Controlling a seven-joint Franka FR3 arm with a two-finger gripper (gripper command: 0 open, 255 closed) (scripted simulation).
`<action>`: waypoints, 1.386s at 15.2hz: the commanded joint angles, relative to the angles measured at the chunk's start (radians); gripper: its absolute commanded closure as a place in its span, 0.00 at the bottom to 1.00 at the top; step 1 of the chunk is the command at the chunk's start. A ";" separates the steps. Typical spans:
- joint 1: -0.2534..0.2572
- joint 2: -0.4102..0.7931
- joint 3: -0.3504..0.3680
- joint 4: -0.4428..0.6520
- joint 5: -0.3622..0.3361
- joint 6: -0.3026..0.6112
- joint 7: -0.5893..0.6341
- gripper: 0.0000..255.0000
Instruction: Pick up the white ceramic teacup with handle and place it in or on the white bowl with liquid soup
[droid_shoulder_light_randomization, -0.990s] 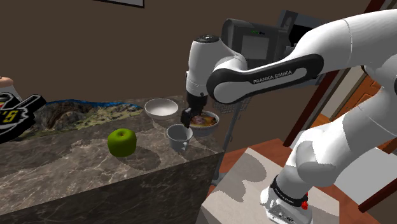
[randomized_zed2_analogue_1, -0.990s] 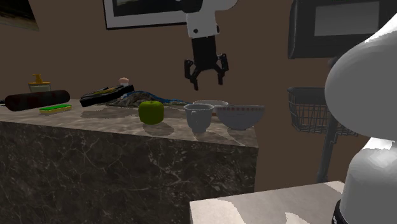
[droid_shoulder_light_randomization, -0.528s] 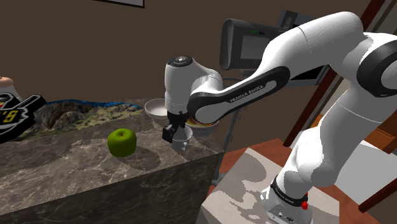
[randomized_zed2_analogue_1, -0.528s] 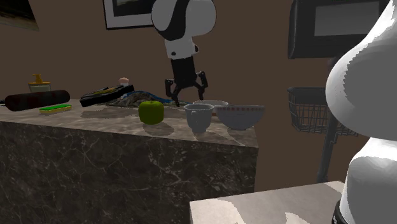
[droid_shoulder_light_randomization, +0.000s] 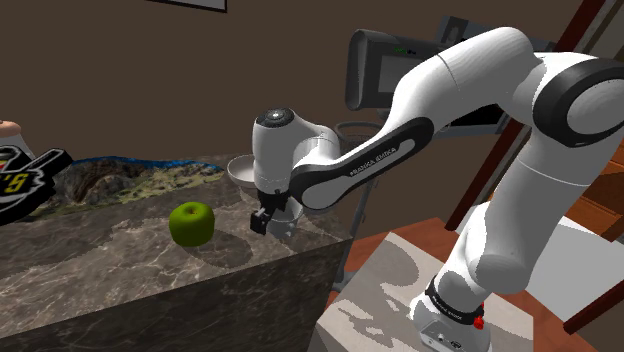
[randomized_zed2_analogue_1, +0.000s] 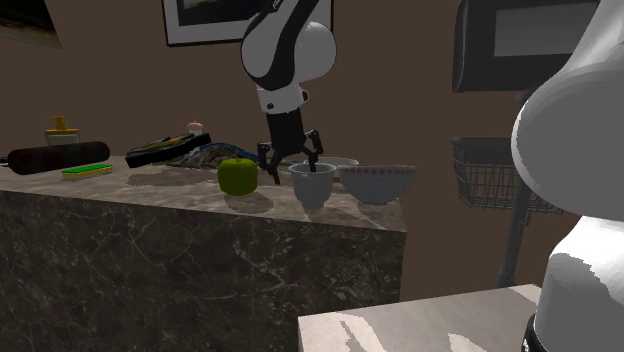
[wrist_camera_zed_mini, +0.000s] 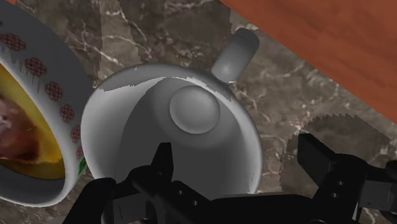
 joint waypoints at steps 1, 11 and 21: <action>-0.002 0.011 -0.002 -0.007 -0.010 0.017 0.006 0.00; -0.002 0.011 -0.002 -0.007 -0.010 0.017 0.006 1.00; -0.002 -0.016 -0.001 0.007 0.013 -0.018 -0.016 1.00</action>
